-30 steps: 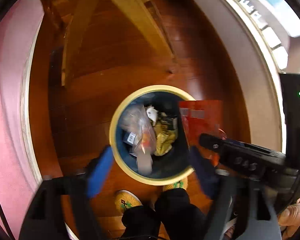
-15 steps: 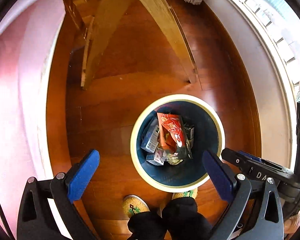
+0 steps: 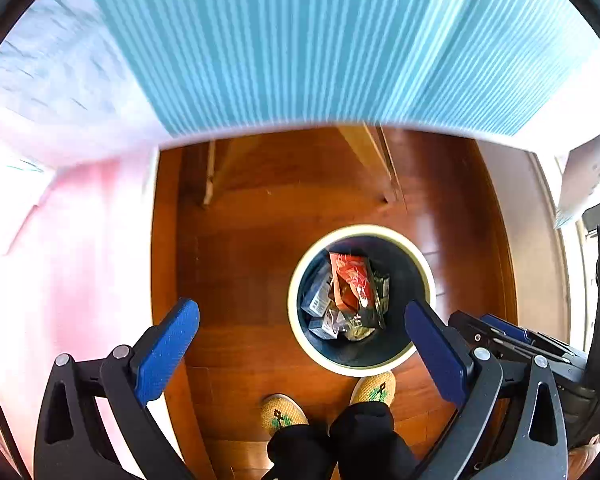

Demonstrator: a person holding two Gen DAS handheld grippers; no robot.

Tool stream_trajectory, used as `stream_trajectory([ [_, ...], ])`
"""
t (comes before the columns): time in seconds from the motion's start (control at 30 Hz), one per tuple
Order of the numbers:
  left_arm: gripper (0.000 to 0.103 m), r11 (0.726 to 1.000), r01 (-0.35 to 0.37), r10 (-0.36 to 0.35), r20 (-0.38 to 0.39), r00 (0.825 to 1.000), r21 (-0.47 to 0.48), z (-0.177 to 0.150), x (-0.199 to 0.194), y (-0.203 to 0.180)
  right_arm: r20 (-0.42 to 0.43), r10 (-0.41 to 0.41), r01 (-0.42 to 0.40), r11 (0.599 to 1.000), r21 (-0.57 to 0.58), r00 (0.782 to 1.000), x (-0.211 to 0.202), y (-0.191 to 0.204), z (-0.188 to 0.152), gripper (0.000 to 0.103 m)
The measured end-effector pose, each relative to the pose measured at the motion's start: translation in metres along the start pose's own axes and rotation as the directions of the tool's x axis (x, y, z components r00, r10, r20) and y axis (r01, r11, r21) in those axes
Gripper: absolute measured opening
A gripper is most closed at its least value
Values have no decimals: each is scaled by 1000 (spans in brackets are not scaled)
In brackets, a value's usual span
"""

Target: Collect trash

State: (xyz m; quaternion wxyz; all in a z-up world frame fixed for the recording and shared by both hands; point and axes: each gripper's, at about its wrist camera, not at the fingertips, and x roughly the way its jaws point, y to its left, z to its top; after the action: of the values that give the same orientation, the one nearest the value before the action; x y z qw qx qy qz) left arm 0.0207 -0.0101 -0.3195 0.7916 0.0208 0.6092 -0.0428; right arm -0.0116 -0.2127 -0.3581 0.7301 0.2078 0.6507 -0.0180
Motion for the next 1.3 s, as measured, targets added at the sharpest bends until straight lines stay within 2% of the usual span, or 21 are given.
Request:
stream_trajectory([
  [0.33, 102, 1000, -2, 4, 108, 994, -20, 21, -100, 7, 126, 4, 9, 995, -100, 992, -98, 38, 5, 49],
  [0.4, 102, 1000, -11, 14, 134, 991, -24, 26, -122, 7, 152, 9, 10, 992, -129, 988, -121, 46, 6, 52],
  [0.47, 102, 999, -7, 12, 154, 988, -31, 29, -145, 7, 179, 14, 13, 988, -154, 984, -144, 54, 7, 61],
  [0.6, 102, 999, 16, -10, 189, 982, -33, 35, -189, 8, 240, 26, 24, 979, -201, 970, -192, 72, 8, 64],
  [0.87, 102, 999, 14, -3, 254, 967, -42, 37, -272, 8, 321, 81, -6, 974, -226, 944, -280, 91, 5, 70],
  [1.1, 102, 998, -4, 23, 322, 947, -61, 37, -330, 8, 358, 79, 14, 968, -250, 931, -329, 105, -1, 71],
  [1.3, 102, 996, -12, 42, 375, 926, -83, 39, -361, 7, 397, 92, 32, 955, -295, 913, -355, 120, -4, 71],
])
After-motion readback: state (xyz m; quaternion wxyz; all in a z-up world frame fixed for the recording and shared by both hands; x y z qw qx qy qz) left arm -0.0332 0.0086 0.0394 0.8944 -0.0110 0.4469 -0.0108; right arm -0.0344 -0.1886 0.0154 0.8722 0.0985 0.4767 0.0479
